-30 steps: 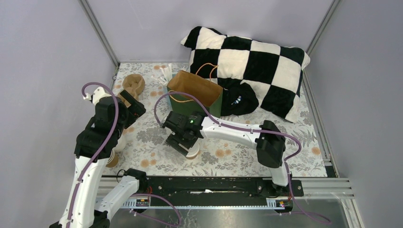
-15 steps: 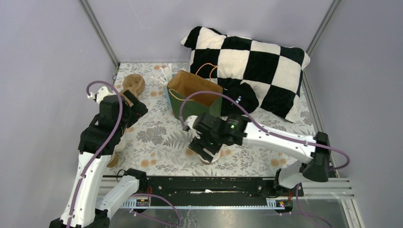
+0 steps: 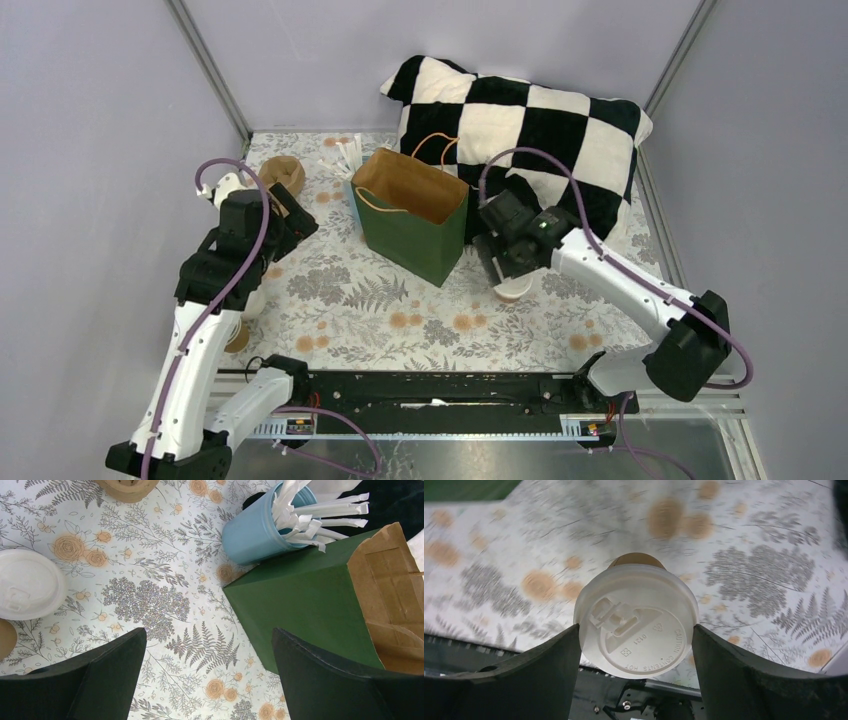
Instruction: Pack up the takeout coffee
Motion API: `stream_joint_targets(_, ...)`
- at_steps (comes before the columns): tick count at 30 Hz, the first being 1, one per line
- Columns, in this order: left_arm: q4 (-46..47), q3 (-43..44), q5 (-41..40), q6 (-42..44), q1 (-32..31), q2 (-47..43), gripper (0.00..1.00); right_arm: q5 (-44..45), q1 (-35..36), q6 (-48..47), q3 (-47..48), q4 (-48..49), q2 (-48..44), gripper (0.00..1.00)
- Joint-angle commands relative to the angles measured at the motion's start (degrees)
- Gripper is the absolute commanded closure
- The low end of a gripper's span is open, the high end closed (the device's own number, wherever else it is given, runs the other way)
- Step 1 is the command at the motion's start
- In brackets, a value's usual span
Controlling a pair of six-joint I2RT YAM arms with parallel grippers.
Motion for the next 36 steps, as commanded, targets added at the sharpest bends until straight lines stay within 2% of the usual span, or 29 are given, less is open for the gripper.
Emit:
stream_joint_targets(1, 2.3, 2.0, 0.7, 1.3, 0.2, 0.6, 0.01, 2.6, -10.5, -0.3, -0.5, 3.5, 2.3, 0.21)
stream_joint_targets(4, 2.1, 2.1, 1.0, 1.2, 0.2, 0.7, 0.01, -0.1, -17.6, -0.9, -0.9, 6.3, 5.4, 0.21)
stream_joint_targets(7, 1.7, 2.3, 1.2, 1.3, 0.2, 0.9, 0.01, -0.1, -20.9, -1.6, -1.4, 7.9, 7.9, 0.20)
stream_joint_targets(14, 1.5, 2.9, 1.1, 1.7, 0.2, 1.6, 0.01, 0.0, -21.2, -2.2, -4.9, 10.3, 9.0, 0.15)
stream_joint_targets(17, 1.5, 3.5, 0.8, 1.7, 0.2, 2.5, 0.01, 0.0, -21.2, -1.9, -5.1, 9.9, 7.6, 0.09)
stream_joint_targets(20, 1.7, 4.5, 0.5, 2.2, 0.2, 4.0, 0.01, -0.2, -21.2, -1.8, -3.3, 8.2, 6.2, 0.01)
stream_joint_targets(28, 3.4, 9.2, -2.9, 4.0, 0.8, 9.6, 0.01, -0.5, -21.2, -0.8, 6.4, 0.3, 4.4, 0.00)
stream_joint_targets(32, 4.9, 11.3, -2.5, 5.7, 5.2, 14.0, 0.01, -3.2, -21.2, -0.4, 12.3, -2.9, 2.7, 0.00)
stream_joint_targets(36, 7.5, 12.7, 7.6, 6.8, 17.4, 23.6, 0.01, -8.8, -21.2, -2.0, 18.2, -3.4, 0.4, 0.00)
